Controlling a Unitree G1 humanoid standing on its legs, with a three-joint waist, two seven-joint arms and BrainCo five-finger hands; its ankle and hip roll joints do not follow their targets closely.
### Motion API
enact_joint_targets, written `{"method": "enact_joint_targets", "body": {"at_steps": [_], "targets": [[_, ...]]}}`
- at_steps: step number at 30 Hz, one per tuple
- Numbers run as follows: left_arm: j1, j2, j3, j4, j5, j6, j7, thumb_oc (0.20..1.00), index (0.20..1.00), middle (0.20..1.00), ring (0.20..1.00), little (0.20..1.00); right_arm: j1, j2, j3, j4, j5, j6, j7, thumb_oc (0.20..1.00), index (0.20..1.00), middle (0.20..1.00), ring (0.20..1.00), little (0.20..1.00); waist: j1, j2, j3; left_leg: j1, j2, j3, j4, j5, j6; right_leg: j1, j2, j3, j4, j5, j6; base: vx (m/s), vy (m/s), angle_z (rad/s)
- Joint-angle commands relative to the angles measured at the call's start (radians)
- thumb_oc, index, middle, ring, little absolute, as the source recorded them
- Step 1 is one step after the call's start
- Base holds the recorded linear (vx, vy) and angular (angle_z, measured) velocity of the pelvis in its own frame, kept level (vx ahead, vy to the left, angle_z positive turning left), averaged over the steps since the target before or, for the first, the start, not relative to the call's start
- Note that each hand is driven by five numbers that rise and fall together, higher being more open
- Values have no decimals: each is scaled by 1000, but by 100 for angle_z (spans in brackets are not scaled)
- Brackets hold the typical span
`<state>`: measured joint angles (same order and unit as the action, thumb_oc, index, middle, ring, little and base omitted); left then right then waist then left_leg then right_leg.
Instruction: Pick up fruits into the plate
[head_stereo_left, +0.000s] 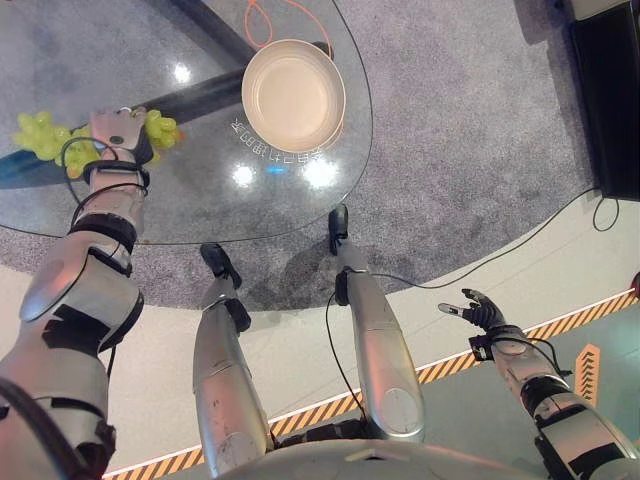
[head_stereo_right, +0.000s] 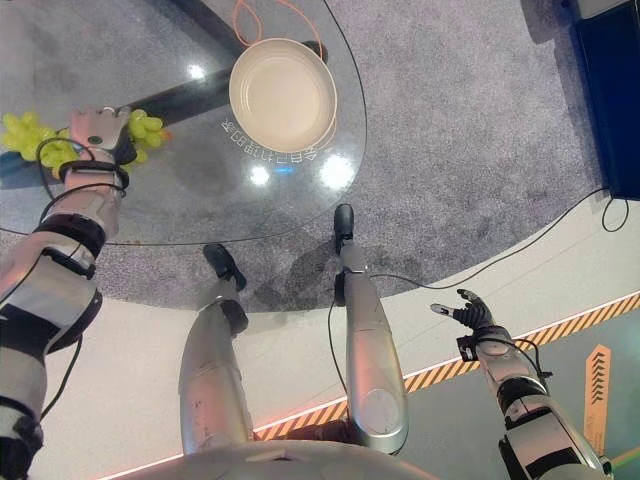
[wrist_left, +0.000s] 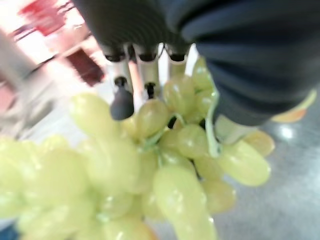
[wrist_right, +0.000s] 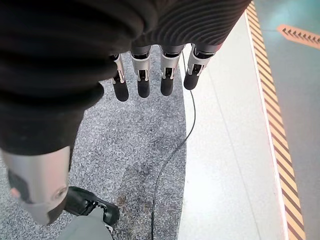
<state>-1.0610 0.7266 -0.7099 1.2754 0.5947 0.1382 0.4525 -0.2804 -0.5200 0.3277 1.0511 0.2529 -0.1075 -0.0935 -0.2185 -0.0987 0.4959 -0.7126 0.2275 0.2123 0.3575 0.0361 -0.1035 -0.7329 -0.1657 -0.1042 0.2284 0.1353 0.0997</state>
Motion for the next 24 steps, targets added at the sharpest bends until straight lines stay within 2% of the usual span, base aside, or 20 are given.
{"method": "enact_joint_targets", "body": {"at_steps": [1, 4, 9, 15, 17, 18, 21, 24], "targets": [[105, 51, 87, 43, -220, -133, 74, 200, 200, 200, 200, 200, 72, -11, -3, -34, -3, 1, -17, 1000, 1000, 1000, 1000, 1000, 15, -20, 24, 27, -98, 20, -40, -39, 12, 22, 81, -12, 44, -69, -4, -3, 4, 4], [139, 50, 184, -63, -332, -220, 91, 200, 200, 200, 200, 200, 85, 5, -8, -72, -12, 19, -37, 1000, 1000, 1000, 1000, 1000, 35, -4, 24, 83, -100, 17, -69, -36, 9, 73, 68, -26, 34, -84, 0, -8, 5, 6], [234, 21, 283, -227, -425, -275, 117, 200, 200, 200, 200, 200, 99, 25, -25, -118, -32, 52, -53, 1000, 1000, 1000, 1000, 1000, 69, 24, 24, 186, -108, 11, -118, -31, 6, 168, 47, -53, 23, -109, 6, -9, 19, 11], [387, -49, 375, -413, -510, -330, 135, 200, 200, 200, 200, 200, 123, 34, -70, -137, -70, 37, -62, 1000, 1000, 1000, 1000, 1000, 108, 63, 24, 316, -122, 0, -170, -27, 8, 296, 16, -82, 0, -130, 17, 30, 34, 16], [453, -76, 409, -471, -544, -358, 137, 200, 200, 200, 200, 200, 139, 38, -82, -157, -90, 29, -64, 1000, 1000, 1000, 1000, 1000, 117, 77, 6, 356, -130, -7, -198, -23, 8, 342, 9, -89, -24, -130, 20, 30, 37, 15], [514, -94, 436, -527, -558, -378, 141, 200, 200, 200, 200, 200, 158, 42, -91, -189, -105, 4, -62, 1000, 1000, 1000, 1000, 1000, 123, 85, -12, 387, -131, -8, -217, -21, 6, 377, 1, -95, -43, -128, 23, 40, 21, 11], [630, -110, 475, -641, -576, -397, 133, 200, 200, 200, 200, 200, 205, 51, -110, -257, -138, -15, -63, 1000, 1000, 1000, 1000, 1000, 133, 93, -58, 447, -133, -7, -247, -15, 4, 448, -11, -114, -80, -122, 27, 65, 26, 11], [736, -113, 527, -750, -605, -422, 86, 200, 200, 200, 200, 200, 240, 45, -134, -304, -159, -37, -38, 1000, 1000, 1000, 1000, 1000, 142, 101, -107, 508, -132, -5, -266, -16, 3, 526, -20, -134, -114, -123, 26, 103, 40, 3]]}}
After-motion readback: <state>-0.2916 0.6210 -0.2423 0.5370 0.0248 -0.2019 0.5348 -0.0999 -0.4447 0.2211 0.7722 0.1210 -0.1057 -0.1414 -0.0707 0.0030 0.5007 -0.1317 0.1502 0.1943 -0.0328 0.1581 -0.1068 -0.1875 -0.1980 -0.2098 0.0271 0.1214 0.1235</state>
